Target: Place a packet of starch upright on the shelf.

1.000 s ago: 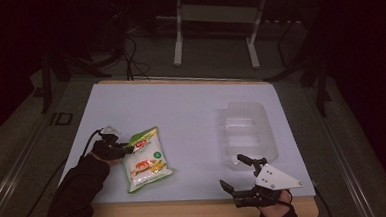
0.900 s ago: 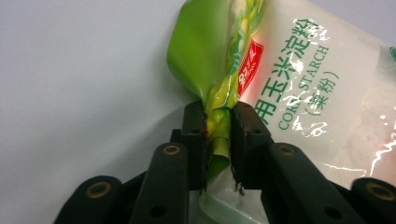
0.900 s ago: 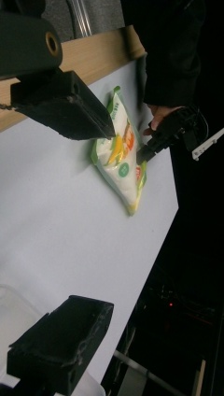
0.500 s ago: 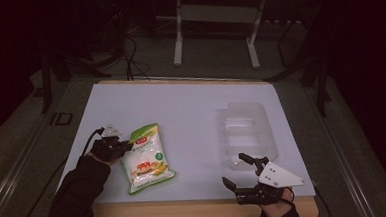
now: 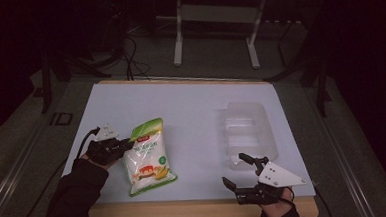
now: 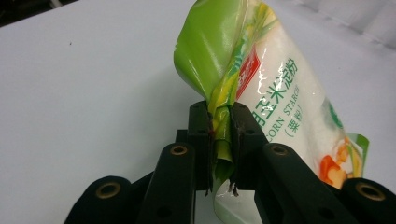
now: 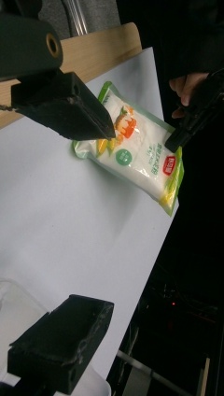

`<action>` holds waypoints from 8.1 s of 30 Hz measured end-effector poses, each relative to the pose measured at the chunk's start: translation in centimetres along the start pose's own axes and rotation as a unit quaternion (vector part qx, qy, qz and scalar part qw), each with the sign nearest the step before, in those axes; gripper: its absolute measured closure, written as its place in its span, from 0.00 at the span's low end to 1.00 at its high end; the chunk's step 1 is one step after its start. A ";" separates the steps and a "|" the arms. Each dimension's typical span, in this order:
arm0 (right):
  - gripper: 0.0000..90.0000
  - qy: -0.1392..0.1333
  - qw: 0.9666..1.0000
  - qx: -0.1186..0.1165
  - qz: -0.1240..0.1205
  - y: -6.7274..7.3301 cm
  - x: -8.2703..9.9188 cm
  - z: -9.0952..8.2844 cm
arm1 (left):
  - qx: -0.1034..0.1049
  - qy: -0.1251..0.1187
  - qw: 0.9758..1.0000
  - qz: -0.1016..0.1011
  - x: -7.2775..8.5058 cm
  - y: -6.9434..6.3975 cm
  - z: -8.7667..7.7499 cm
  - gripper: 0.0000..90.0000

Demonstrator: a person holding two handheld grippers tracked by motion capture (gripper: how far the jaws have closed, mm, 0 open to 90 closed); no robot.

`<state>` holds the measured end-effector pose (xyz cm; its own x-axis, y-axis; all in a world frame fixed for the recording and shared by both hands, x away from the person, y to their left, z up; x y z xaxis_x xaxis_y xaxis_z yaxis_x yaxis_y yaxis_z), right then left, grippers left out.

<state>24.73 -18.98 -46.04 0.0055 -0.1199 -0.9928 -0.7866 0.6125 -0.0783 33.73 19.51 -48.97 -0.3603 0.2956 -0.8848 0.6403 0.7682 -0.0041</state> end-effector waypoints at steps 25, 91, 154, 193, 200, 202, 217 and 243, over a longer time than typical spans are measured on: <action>0.17 -0.002 1.000 -0.005 0.005 -0.1 -0.1 0.0 | 0.049 -0.048 0.996 0.058 -4.6 -5.5 -2.5 0.92; 0.84 0.121 0.969 -0.210 0.043 -4.8 -5.5 6.7 | 0.191 -0.131 0.969 0.084 -12.2 -14.5 0.3 0.92; 0.93 0.102 0.994 0.037 0.026 -22.1 -10.5 5.2 | 0.107 -0.155 0.977 -0.099 -0.5 -5.9 0.4 0.03; 0.89 0.115 0.985 0.046 0.119 -26.9 0.7 5.6 | 0.109 -0.151 0.978 -0.098 0.9 -5.9 1.1 0.03; 0.59 0.106 0.985 0.077 0.116 -26.6 0.0 4.8 | 0.110 -0.154 0.978 -0.092 0.9 -6.0 1.0 0.03; 0.43 0.109 0.983 0.096 0.112 -26.4 -0.6 3.9 | 0.111 -0.154 0.978 -0.091 0.9 -6.0 0.9 0.03; 0.12 0.064 0.979 0.135 0.141 -20.9 -3.4 0.8 | 0.107 -0.159 0.979 -0.068 0.6 -6.7 0.8 0.03; 0.14 0.078 0.990 0.071 0.097 -10.8 -1.6 2.0 | 0.142 -0.150 0.976 -0.067 1.0 -7.7 1.0 0.03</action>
<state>34.41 -23.86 -43.74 -0.2422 -0.1015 -0.9649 -0.6682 0.7385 0.0901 29.16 13.33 -50.30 -0.2664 -0.0082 -0.9638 0.7783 0.5880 -0.2202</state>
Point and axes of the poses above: each handheld gripper's, and its own axes: z roughly forward along the jaws, x roughly out of its underside, y roughly to its left, the point moved 5 cm from there along z, roughly forward along the jaws, and after that the axes turned 11 degrees about -y, right-handed, at the moved point
